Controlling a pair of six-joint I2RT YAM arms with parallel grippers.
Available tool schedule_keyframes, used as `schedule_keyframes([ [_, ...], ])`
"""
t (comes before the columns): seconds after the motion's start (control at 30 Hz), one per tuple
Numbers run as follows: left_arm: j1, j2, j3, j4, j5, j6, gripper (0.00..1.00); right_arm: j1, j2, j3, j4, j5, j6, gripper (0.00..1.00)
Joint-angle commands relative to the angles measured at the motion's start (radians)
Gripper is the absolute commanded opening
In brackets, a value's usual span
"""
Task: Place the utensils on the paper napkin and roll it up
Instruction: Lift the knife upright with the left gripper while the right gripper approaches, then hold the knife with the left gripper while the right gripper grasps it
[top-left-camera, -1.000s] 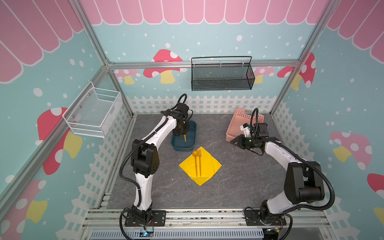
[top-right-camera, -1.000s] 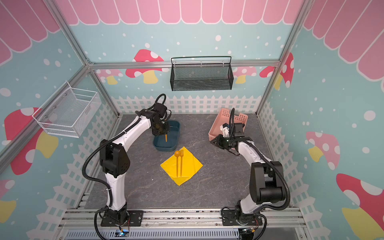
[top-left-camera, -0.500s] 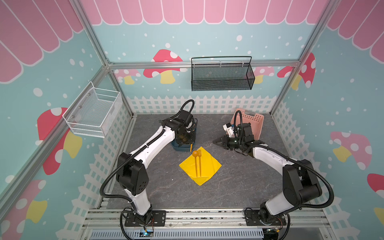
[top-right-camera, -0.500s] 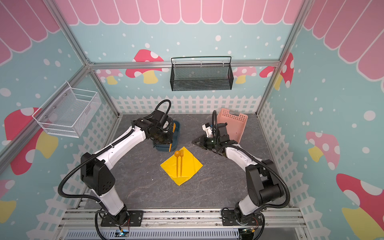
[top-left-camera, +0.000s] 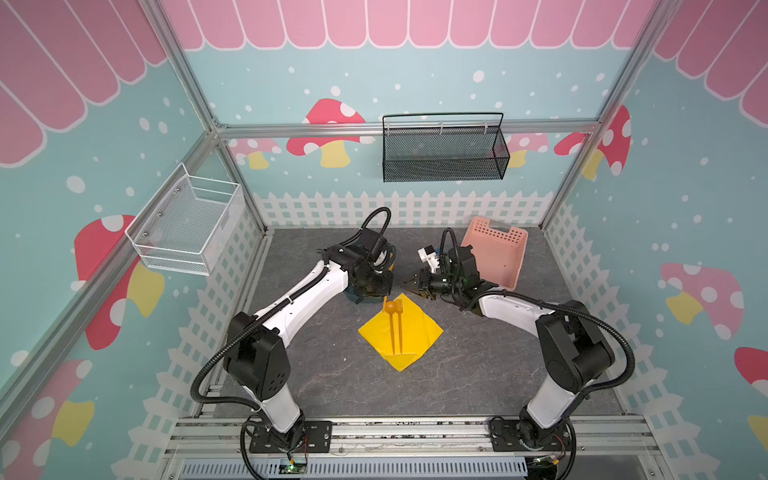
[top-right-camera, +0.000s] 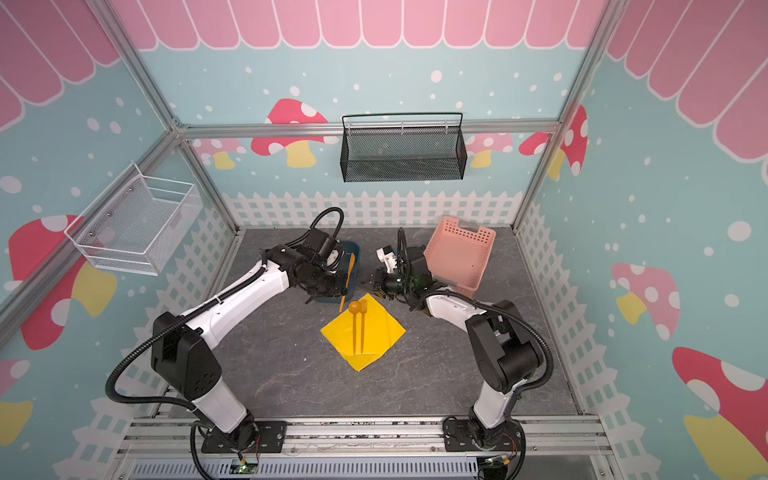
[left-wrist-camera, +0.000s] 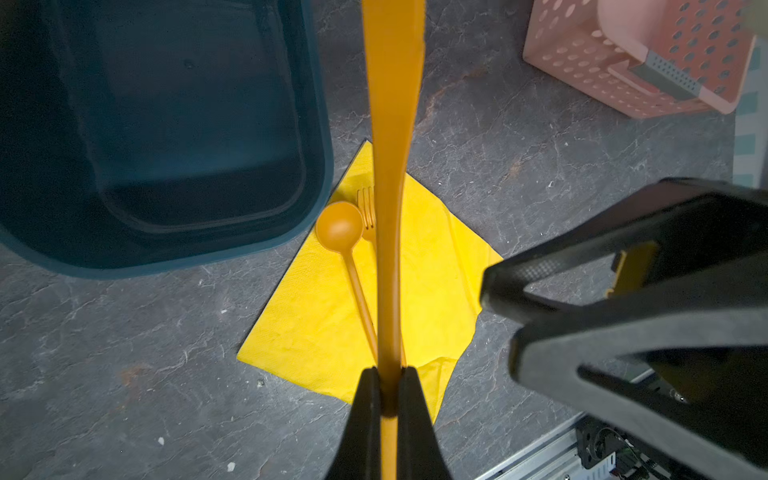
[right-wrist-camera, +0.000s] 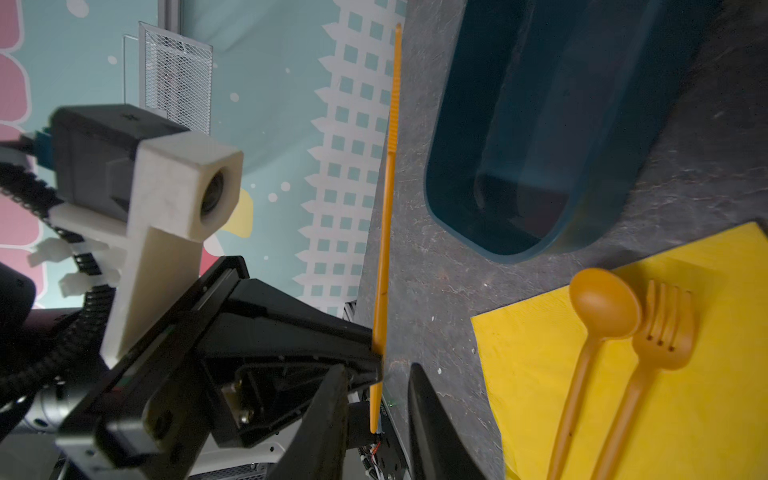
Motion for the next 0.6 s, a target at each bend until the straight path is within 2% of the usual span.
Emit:
schedule_keyframes([
  [0.0,-0.005,-0.035,-0.013,0.021,0.015,0.014,0.04,0.017,0.040,0.040,0.110,-0.030,0.090,0.28],
  [0.57,-0.007,-0.035,-0.009,0.025,0.027,0.011,0.04,0.029,0.127,0.086,0.138,-0.039,0.135,0.23],
])
